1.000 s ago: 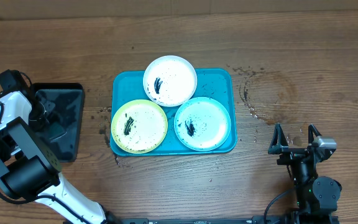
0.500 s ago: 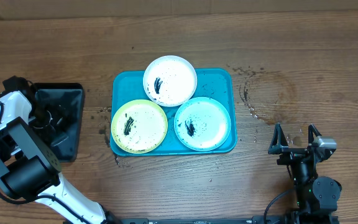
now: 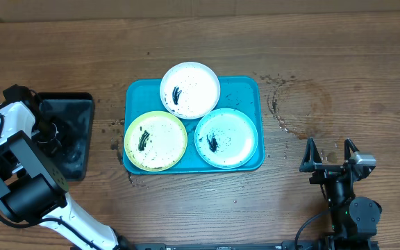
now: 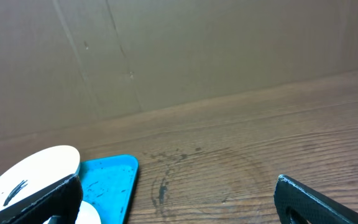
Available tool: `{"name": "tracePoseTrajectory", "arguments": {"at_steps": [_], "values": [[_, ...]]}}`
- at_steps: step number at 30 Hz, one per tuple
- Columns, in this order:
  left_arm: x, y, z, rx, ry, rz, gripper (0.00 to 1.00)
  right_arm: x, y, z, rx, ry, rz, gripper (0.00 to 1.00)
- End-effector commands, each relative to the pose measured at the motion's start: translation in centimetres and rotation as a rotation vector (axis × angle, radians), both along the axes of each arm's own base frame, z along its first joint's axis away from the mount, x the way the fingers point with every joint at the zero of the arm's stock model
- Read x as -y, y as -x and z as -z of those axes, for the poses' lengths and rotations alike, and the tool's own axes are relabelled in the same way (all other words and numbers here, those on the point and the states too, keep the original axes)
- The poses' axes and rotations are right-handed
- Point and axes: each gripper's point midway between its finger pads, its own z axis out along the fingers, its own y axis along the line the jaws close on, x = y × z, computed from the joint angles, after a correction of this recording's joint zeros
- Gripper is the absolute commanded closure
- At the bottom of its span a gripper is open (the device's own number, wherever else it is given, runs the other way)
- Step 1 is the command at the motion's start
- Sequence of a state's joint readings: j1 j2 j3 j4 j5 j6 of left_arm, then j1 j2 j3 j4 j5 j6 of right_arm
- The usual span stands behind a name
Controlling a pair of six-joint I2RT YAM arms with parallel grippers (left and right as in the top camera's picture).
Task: Clean dirty plates on tray and stack at the side
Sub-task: 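Grasp the green sponge in the soapy water with the left gripper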
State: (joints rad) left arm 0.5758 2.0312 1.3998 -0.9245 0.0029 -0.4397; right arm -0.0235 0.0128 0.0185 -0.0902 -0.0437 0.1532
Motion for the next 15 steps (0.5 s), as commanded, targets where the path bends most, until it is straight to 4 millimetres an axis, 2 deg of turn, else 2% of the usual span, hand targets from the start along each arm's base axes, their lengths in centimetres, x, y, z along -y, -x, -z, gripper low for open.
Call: {"name": "tracePoseTrajectory", "arguments": {"at_steps": [1, 2, 3, 8, 12, 13, 15], "values": [[-0.4, -0.7, 0.1, 0.009, -0.022, 0.006, 0.50, 0.0, 0.0, 0.2, 0.003, 0.005, 0.006, 0.00], [-0.6, -1.0, 0.0, 0.020, -0.029, 0.006, 0.08, 0.0, 0.0, 0.2, 0.004, 0.005, 0.006, 0.00], [-0.7, -1.2, 0.0, 0.028, -0.035, 0.006, 0.00, 0.0, 0.0, 0.2, 0.003, 0.005, 0.006, 0.00], [-2.0, -2.5, -0.1, 0.079, -0.091, 0.003, 0.00, 0.0, 0.0, 0.2, 0.004, 0.005, 0.006, 0.00], [-2.2, -2.7, -0.2, 0.088, -0.099, 0.003, 0.00, 0.0, 0.0, 0.2, 0.004, 0.005, 0.006, 0.00], [-2.2, -2.7, -0.2, 0.088, -0.100, 0.003, 0.05, 0.0, 0.0, 0.2, 0.003, 0.005, 0.006, 0.00], [-2.2, -2.7, -0.2, 0.088, -0.100, 0.003, 0.23, 0.0, 0.0, 0.2, 0.004, 0.005, 0.006, 0.00]]}}
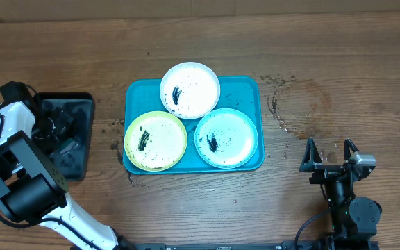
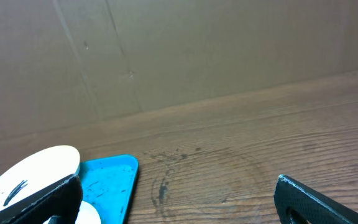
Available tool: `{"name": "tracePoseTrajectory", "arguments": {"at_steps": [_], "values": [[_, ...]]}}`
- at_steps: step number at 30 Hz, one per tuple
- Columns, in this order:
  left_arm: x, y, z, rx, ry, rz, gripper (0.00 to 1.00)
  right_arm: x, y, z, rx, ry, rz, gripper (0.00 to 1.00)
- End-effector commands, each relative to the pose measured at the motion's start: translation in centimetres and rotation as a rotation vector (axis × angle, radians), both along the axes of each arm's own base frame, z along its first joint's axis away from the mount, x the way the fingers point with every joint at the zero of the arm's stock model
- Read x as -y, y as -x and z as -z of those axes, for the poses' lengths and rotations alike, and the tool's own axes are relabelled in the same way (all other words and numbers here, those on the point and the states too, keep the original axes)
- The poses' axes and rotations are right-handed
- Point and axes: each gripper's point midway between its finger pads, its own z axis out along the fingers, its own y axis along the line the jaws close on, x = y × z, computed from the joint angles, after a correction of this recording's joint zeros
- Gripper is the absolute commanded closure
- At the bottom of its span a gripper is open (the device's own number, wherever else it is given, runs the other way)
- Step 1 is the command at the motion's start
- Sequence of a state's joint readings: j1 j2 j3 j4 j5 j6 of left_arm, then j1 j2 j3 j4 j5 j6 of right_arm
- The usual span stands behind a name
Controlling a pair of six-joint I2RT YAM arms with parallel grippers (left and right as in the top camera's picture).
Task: Clean dirty plates on tray and stack at the side
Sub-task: 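Grasp the green sponge in the soapy water with the left gripper, then lift the sponge out of the basin with the left gripper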
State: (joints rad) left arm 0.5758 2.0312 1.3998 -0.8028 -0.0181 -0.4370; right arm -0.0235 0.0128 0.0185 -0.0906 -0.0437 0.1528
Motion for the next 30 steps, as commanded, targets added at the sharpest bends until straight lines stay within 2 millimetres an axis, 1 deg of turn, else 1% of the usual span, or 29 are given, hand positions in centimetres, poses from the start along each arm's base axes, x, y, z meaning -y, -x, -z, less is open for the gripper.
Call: {"name": "tracePoseTrajectory", "arguments": {"at_steps": [1, 3, 5, 7, 10, 11, 13, 14, 19, 25, 30], "values": [[-0.3, -0.4, 0.0, -0.002, -0.016, 0.001, 0.32, 0.0, 0.0, 0.2, 0.004, 0.005, 0.006, 0.00], [-0.2, -0.4, 0.0, -0.002, -0.015, 0.001, 0.45, 0.0, 0.0, 0.2, 0.004, 0.005, 0.006, 0.00], [-0.2, -0.4, 0.0, -0.003, -0.015, 0.001, 0.56, 0.0, 0.0, 0.2, 0.004, 0.005, 0.006, 0.00], [-0.2, -0.4, 0.0, -0.005, -0.014, 0.001, 0.60, 0.0, 0.0, 0.2, 0.004, 0.005, 0.006, 0.00], [-0.1, -0.3, 0.0, -0.010, -0.011, 0.001, 0.63, 0.0, 0.0, 0.2, 0.004, 0.005, 0.006, 0.00], [-0.1, -0.2, -0.1, -0.013, -0.010, 0.001, 0.68, 0.0, 0.0, 0.2, 0.004, 0.005, 0.006, 0.00], [-0.3, 0.1, -0.3, -0.032, -0.020, -0.002, 0.86, 0.0, 0.0, 0.2, 0.004, 0.005, 0.006, 0.00], [-0.5, 0.3, -0.5, -0.043, -0.029, -0.003, 0.91, 0.0, 0.0, 0.2, 0.004, 0.005, 0.006, 0.00], [-1.2, 0.6, -1.9, -0.082, -0.060, -0.008, 0.96, 0.0, 0.0, 0.2, 0.004, 0.005, 0.006, 0.00], [-1.5, 0.2, -4.5, -0.088, -0.055, -0.008, 0.96, 0.0, 0.0, 0.2, 0.004, 0.005, 0.006, 0.00], [-1.9, -0.4, -6.0, -0.069, -0.066, -0.009, 0.96, 0.0, 0.0, 0.2, 0.004, 0.005, 0.006, 0.00]]}}
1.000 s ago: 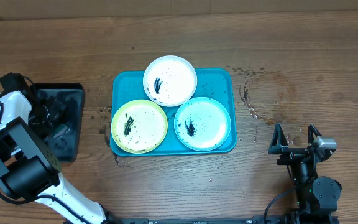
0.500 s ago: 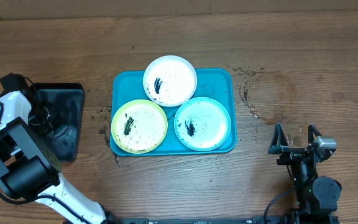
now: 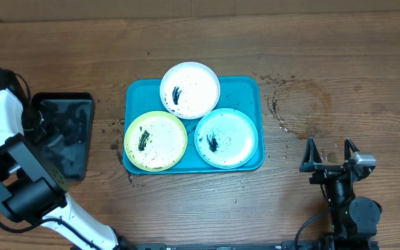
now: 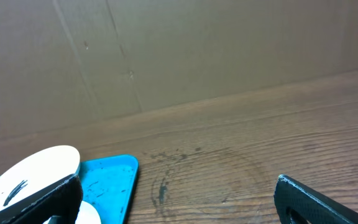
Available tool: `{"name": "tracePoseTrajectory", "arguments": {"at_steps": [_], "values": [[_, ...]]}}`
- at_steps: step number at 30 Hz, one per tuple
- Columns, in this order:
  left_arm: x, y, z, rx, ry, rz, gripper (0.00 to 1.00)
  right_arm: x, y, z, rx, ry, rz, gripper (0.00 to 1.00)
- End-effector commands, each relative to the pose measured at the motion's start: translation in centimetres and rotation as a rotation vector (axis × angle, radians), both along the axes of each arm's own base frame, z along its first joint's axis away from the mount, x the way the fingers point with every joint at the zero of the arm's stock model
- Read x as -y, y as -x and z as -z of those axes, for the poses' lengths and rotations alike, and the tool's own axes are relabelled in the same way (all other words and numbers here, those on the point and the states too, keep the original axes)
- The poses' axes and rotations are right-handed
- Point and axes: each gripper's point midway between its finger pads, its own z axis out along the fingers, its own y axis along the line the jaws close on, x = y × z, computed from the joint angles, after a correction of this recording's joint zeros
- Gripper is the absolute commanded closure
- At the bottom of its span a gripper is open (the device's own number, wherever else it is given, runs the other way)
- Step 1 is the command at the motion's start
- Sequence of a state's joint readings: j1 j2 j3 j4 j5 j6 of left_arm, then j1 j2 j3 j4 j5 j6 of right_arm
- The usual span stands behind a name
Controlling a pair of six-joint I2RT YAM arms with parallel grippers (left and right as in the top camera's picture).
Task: Clean dirty plates on tray and stack at the side
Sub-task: 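Lift the sponge out of the basin with the left gripper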
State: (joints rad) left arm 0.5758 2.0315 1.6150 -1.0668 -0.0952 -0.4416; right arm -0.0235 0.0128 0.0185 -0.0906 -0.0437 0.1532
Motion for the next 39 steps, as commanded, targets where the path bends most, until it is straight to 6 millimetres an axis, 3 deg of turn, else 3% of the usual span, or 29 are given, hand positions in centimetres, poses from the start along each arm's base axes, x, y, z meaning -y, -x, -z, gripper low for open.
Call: {"name": "tracePoseTrajectory", "arguments": {"at_steps": [1, 7, 13, 16, 23, 26, 33, 36, 39], "values": [[-0.7, -1.0, -1.1, 0.017, -0.031, 0.006, 0.96, 0.0, 0.0, 0.2, 0.004, 0.005, 0.006, 0.00], [0.5, -0.5, -3.0, -0.006, 0.028, 0.011, 0.96, 0.0, 0.0, 0.2, 0.004, 0.005, 0.006, 0.00], [2.0, -0.4, -3.3, 0.001, 0.108, 0.015, 0.96, 0.0, 0.0, 0.2, 0.004, 0.005, 0.006, 0.00], [2.1, -0.5, -2.6, 0.005, 0.108, 0.009, 0.96, 0.0, 0.0, 0.2, 0.004, 0.005, 0.006, 0.00], [2.7, -1.4, 1.6, 0.065, 0.124, 0.020, 0.96, 0.0, 0.0, 0.2, 0.004, 0.005, 0.006, 0.00], [2.5, -1.9, 0.7, 0.085, 0.123, 0.023, 0.96, 0.0, 0.0, 0.2, 0.004, 0.005, 0.006, 0.00], [3.2, -3.4, -6.4, 0.155, 0.147, 0.106, 0.96, 0.0, 0.0, 0.2, 0.004, 0.005, 0.006, 0.00], [3.8, -3.8, -6.7, 0.160, 0.145, 0.118, 0.96, 0.0, 0.0, 0.2, 0.004, 0.005, 0.006, 0.00], [5.4, -4.0, -4.5, 0.130, 0.169, 0.098, 0.96, 0.0, 0.0, 0.2, 0.004, 0.005, 0.006, 0.00]]}}
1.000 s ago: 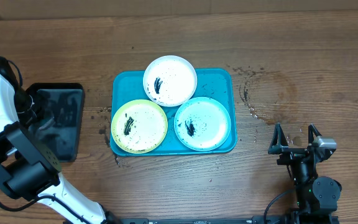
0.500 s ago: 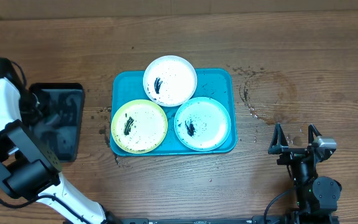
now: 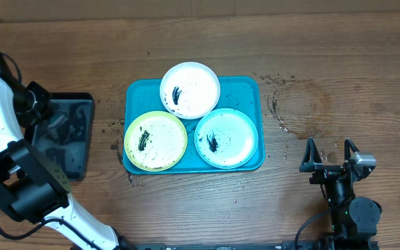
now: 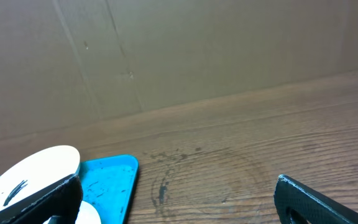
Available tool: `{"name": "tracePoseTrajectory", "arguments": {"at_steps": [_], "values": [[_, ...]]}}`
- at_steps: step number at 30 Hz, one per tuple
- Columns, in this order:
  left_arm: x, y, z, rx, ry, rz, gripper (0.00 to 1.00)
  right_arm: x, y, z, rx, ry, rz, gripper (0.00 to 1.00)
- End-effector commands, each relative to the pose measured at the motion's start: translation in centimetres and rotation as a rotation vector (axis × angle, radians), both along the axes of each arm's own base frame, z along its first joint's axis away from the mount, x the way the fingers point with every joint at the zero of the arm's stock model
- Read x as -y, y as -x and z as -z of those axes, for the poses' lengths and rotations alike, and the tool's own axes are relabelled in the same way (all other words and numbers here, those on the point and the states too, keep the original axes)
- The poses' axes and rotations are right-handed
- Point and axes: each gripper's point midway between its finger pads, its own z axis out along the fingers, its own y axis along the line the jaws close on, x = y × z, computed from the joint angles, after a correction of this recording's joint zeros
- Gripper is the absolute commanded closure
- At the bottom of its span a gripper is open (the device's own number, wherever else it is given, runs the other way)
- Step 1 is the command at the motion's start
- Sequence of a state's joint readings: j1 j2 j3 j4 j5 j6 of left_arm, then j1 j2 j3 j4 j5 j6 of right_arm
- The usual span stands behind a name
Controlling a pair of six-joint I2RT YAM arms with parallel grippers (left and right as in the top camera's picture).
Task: Clean dirty plates on tray and stack at the side
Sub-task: 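Lift the sponge out of the basin with the left gripper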
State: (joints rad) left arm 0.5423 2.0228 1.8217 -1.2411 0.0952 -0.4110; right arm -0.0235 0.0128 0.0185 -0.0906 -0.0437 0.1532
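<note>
Three dirty plates lie on the blue tray (image 3: pixel 245 90): a white one (image 3: pixel 189 90) at the back, a yellow-green one (image 3: pixel 155 141) front left and a pale blue one (image 3: pixel 226 138) front right. All carry dark smears and specks. My left gripper (image 3: pixel 37 105) hangs over the far left corner of the black bin (image 3: pixel 68 139); its fingers are too dark to read. My right gripper (image 3: pixel 330 154) stands open and holds nothing, right of the tray near the front edge. In the right wrist view its gripper (image 4: pixel 173 208) frames bare wood, with the tray (image 4: pixel 107 180) and white plate (image 4: pixel 33 168) at left.
The black bin sits left of the tray, dark and shiny inside. Dark crumbs and a ring stain (image 3: pixel 301 104) mark the wood right of the tray. A cardboard wall (image 4: pixel 179 50) closes the back of the table.
My left arm has moved toward the back left, and its gripper has gone from the bin's left edge to its far left corner. The right arm and the plates are unchanged.
My left gripper was first down inside the black bin, and still there half a second later. Then it was at the bin's left edge, and now it is over the far left corner. The three plates and the right gripper stayed as they were.
</note>
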Motion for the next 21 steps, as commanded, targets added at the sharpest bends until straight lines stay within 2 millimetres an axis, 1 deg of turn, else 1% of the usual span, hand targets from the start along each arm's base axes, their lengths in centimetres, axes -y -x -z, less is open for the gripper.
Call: {"name": "tracePoseTrajectory", "arguments": {"at_steps": [1, 4, 8, 10, 12, 16, 21], "values": [[2.5, -0.7, 1.7, -0.008, 0.035, 0.017, 0.96, 0.0, 0.0, 0.2, 0.004, 0.005, 0.006, 0.00], [3.7, -1.0, 2.8, -0.017, 0.037, 0.045, 0.96, 0.0, 0.0, 0.2, 0.004, 0.005, 0.006, 0.00], [4.8, -1.5, 2.8, -0.018, 0.035, 0.074, 0.96, 0.0, 0.0, 0.2, 0.004, 0.005, 0.006, 0.00], [4.9, -1.4, 2.9, -0.023, 0.036, 0.077, 0.96, 0.0, 0.0, 0.2, 0.004, 0.005, 0.006, 0.00], [4.7, -1.0, 2.9, -0.043, 0.023, 0.075, 0.96, 0.0, 0.0, 0.2, 0.004, 0.005, 0.006, 0.00], [3.2, 0.1, 3.1, -0.104, -0.060, 0.064, 0.96, 0.0, 0.0, 0.2, 0.004, 0.005, 0.006, 0.00], [3.6, 0.6, 3.3, -0.121, -0.046, 0.066, 0.96, 0.0, 0.0, 0.2, 0.004, 0.005, 0.006, 0.00]]}}
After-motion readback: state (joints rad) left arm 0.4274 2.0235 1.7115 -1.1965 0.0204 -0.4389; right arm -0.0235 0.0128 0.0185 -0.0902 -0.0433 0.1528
